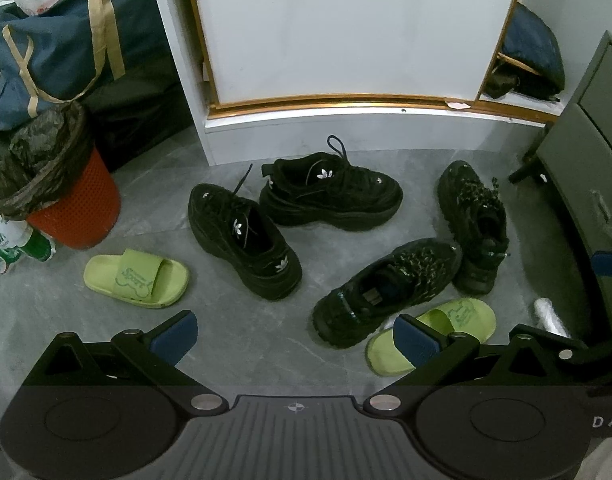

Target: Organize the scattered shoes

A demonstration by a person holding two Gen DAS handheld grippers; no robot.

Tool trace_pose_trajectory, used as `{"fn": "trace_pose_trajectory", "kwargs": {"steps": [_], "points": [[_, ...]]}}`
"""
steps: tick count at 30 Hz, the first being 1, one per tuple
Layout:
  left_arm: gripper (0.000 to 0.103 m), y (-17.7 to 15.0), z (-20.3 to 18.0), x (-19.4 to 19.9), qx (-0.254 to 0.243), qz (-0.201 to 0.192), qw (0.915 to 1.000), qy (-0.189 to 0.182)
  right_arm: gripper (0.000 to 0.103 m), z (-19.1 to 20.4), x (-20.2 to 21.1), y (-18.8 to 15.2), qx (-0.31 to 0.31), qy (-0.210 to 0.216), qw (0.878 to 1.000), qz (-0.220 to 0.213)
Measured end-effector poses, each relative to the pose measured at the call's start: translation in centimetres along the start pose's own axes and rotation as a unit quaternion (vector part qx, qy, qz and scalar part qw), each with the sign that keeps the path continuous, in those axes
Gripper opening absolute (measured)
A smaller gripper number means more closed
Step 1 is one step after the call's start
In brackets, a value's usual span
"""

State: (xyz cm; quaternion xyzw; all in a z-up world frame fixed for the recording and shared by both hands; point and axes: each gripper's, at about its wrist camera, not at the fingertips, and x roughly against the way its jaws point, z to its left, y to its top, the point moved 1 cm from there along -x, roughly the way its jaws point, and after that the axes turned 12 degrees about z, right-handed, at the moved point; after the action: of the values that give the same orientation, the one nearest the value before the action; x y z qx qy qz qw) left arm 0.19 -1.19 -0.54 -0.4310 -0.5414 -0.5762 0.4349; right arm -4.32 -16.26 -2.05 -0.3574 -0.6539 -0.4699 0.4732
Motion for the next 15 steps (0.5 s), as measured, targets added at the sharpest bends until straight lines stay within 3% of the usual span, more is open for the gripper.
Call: {"fn": "trace_pose_trajectory", "kwargs": {"steps": [15], "points": [[0.103,-0.12,0.07,0.17,-0.002,-0.004,1.0000,-0.004,0.103,-0.29,0.00,-0.19,-0.007,-0.007,1.000,-0.007]]}}
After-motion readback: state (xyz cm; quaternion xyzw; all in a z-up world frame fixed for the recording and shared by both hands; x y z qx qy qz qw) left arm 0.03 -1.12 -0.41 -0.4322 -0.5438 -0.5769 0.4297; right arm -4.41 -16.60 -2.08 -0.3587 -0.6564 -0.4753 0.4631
